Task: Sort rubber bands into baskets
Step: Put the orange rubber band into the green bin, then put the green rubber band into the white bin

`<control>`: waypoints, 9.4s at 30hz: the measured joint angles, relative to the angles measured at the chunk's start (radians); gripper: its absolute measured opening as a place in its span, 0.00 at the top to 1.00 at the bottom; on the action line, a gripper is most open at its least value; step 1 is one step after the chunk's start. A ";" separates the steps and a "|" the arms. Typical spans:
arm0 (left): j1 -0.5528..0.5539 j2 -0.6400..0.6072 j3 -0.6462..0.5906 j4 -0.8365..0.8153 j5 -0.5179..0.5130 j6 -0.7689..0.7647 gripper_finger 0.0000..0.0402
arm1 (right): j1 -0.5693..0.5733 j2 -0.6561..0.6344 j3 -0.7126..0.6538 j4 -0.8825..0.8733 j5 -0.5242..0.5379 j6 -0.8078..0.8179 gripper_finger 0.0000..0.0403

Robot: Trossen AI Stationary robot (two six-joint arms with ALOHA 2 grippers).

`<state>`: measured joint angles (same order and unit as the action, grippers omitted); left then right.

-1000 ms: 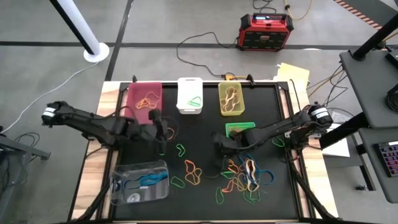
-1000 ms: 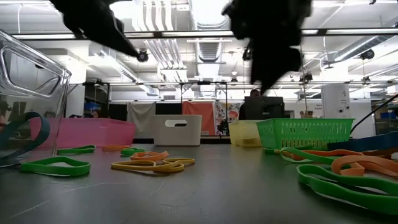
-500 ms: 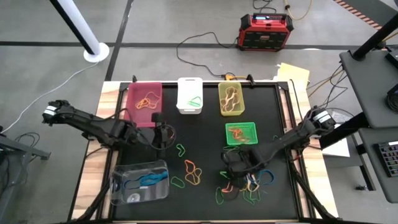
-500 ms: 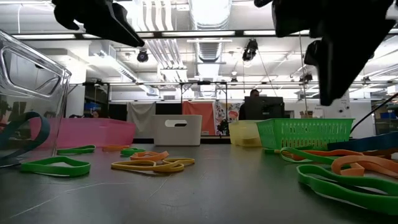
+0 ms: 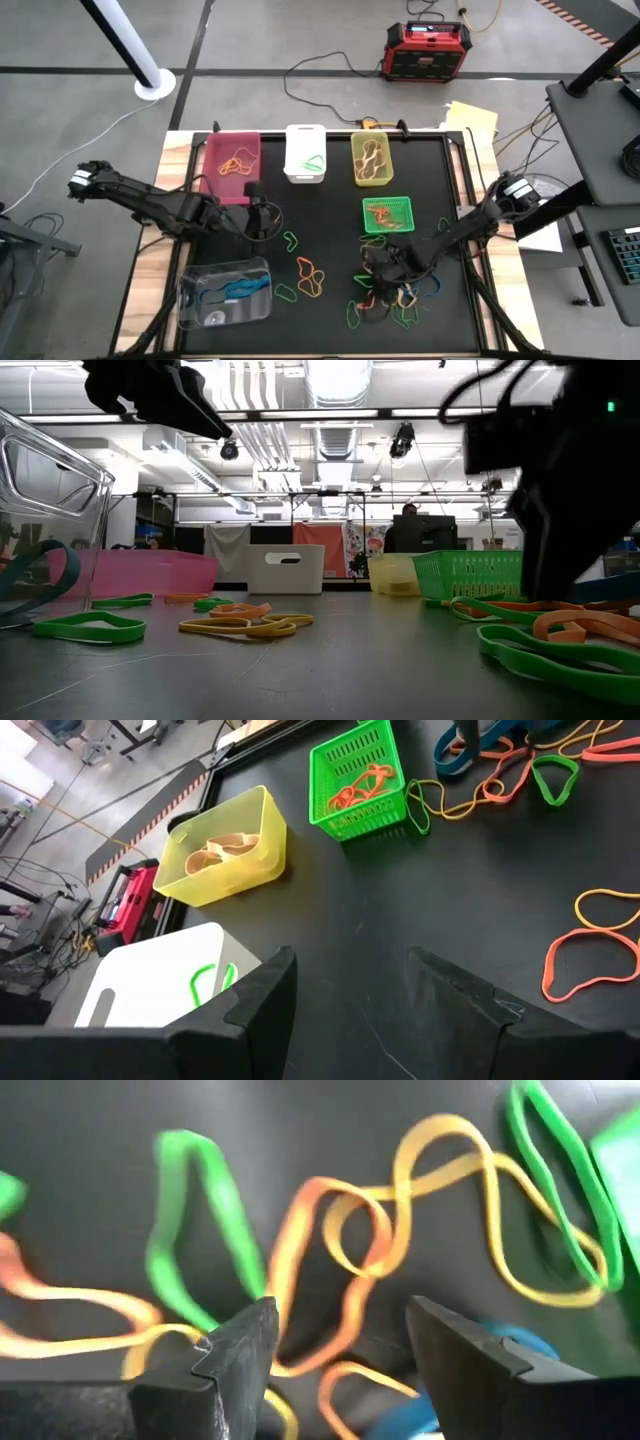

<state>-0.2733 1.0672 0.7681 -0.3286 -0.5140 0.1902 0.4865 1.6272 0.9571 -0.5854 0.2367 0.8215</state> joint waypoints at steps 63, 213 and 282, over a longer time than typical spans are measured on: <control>0.002 0.000 -0.001 0.104 0.011 -0.055 0.58 | -0.328 -0.137 0.197 -0.489 0.261 -0.151 0.73; 0.578 0.600 0.614 -0.379 0.012 0.012 0.56 | -0.196 -0.349 0.046 0.202 0.371 -0.470 0.50; -0.054 0.048 0.073 0.128 0.079 -0.106 0.59 | 0.098 0.121 0.036 0.313 0.157 0.009 0.50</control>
<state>-0.3275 1.1152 0.8410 -0.2009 -0.4347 0.0837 0.5847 1.7483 0.9932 -0.2726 0.3939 0.8303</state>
